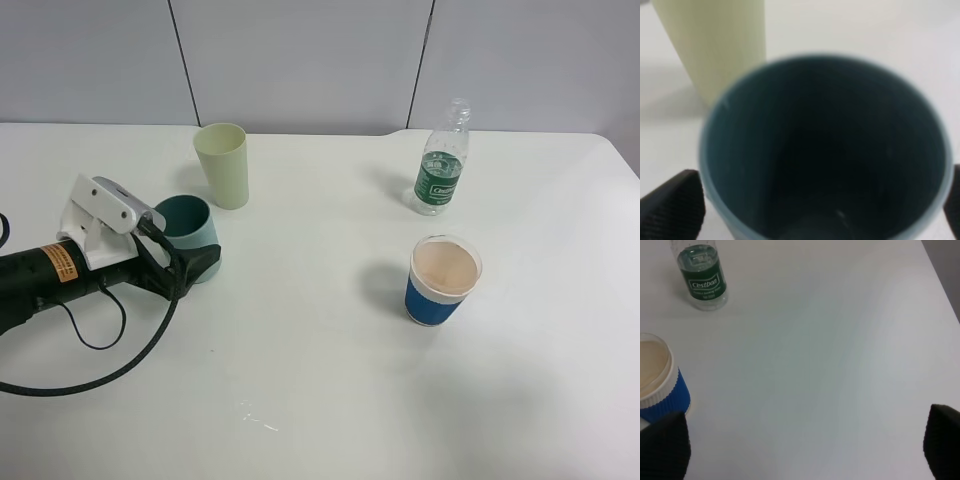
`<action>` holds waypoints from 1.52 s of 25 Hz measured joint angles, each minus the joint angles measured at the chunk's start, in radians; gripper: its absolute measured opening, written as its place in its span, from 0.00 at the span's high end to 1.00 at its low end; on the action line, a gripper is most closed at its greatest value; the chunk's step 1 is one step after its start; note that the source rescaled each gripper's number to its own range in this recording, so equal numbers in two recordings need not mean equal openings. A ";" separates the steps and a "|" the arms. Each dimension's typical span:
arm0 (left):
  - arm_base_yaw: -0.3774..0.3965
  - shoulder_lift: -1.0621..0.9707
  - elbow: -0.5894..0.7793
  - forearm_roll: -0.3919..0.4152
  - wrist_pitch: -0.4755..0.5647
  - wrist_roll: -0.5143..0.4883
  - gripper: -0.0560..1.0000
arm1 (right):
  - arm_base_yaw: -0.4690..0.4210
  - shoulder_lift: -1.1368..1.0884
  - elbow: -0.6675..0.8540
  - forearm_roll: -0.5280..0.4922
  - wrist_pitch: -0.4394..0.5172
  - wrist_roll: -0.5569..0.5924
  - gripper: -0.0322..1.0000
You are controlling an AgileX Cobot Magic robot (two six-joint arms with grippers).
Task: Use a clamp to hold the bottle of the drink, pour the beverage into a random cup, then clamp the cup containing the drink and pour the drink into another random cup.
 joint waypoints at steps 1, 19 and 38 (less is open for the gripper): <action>0.000 -0.012 0.000 0.000 -0.001 -0.006 0.12 | 0.000 0.000 0.000 0.000 0.000 0.000 0.15; 0.000 -0.285 0.003 0.027 0.080 -0.194 0.11 | 0.000 0.000 0.000 0.000 0.000 0.000 0.15; 0.000 -1.007 -0.134 -0.022 0.983 -0.438 0.11 | 0.000 0.000 0.000 0.000 0.000 0.000 0.15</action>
